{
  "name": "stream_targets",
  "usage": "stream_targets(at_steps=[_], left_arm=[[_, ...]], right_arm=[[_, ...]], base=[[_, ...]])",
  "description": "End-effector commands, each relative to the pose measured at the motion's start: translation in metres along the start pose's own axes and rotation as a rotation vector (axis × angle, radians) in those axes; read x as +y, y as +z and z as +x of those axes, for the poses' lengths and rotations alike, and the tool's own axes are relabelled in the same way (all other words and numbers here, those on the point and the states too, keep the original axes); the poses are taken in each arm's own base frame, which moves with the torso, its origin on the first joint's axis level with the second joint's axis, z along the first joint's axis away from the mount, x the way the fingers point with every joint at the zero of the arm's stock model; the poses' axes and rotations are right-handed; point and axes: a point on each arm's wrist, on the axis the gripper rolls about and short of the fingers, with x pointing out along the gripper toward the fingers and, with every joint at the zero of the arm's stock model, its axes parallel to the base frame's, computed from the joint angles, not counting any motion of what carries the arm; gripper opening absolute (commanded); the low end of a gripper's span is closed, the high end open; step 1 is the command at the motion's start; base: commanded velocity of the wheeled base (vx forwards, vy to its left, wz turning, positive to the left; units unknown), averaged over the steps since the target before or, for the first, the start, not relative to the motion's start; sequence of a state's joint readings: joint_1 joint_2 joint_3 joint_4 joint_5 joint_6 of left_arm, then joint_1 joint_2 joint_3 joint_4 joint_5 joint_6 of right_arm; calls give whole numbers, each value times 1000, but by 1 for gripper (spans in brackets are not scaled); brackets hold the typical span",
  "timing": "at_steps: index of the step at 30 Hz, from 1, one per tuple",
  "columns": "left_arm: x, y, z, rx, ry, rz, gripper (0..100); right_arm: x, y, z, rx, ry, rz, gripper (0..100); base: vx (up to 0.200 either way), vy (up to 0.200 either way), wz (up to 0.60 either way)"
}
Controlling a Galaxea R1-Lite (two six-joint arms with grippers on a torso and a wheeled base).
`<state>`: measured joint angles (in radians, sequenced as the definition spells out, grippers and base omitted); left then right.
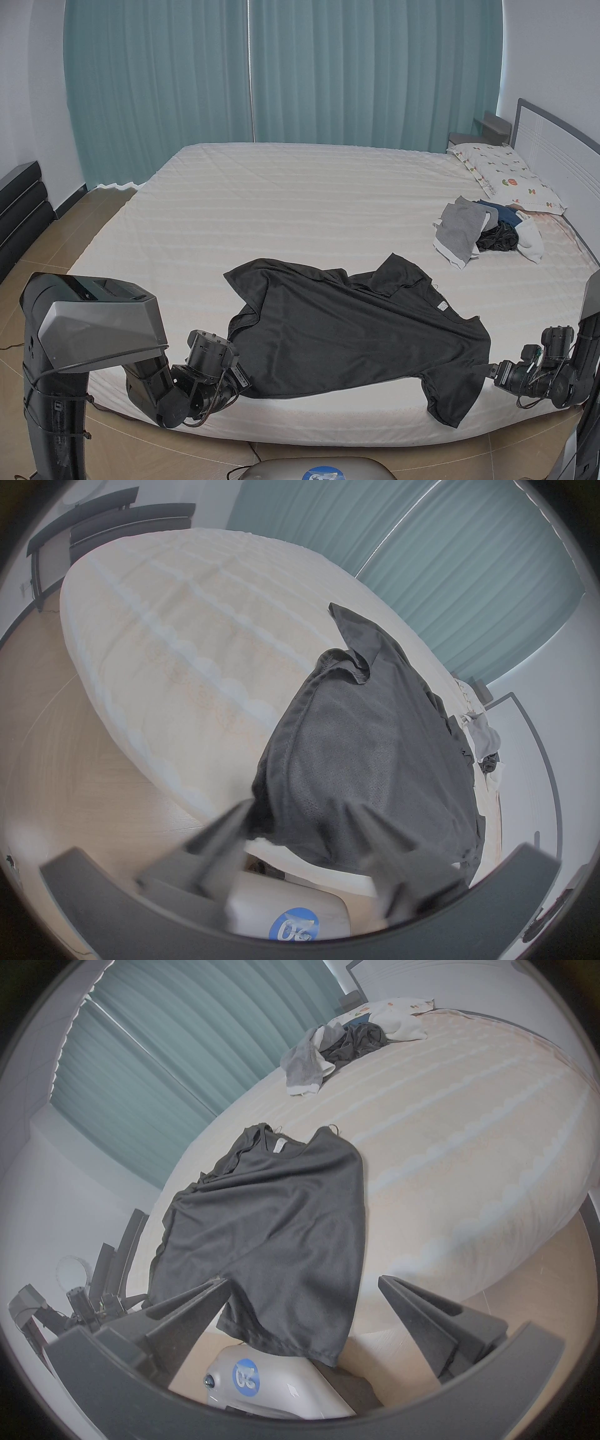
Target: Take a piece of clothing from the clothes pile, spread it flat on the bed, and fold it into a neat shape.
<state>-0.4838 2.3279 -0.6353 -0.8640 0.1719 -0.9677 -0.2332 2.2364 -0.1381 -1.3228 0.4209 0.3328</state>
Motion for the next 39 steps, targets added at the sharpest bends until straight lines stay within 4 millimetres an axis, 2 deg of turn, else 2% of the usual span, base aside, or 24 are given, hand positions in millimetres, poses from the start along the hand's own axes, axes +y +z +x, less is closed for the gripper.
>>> stream_targets(at_steps=[1, 9, 18, 28, 29, 39], left_arm=[[3, -1, 4, 5, 14, 1, 0], [11, 1, 1, -2, 45, -12, 0], [27, 18, -2, -30, 81, -70, 0], [29, 19, -1, -28, 86, -77, 0], [29, 19, -1, -28, 86, -77, 0], [34, 15, -5, -16, 101, -72, 0]], right_arm=[[-3, -11, 4, 55, -9, -8, 100], [0, -19, 8, 94, -8, -28, 100], [5, -32, 24, 106, -34, -73, 100], [6, -36, 29, 74, -28, -91, 100], [6, -36, 29, 75, -26, -93, 0], [6, -39, 24, 73, -68, -88, 0]], base=[[0, 0, 0], [0, 0, 0], [0, 0, 0], [0, 0, 0], [0, 0, 0], [0, 0, 0]])
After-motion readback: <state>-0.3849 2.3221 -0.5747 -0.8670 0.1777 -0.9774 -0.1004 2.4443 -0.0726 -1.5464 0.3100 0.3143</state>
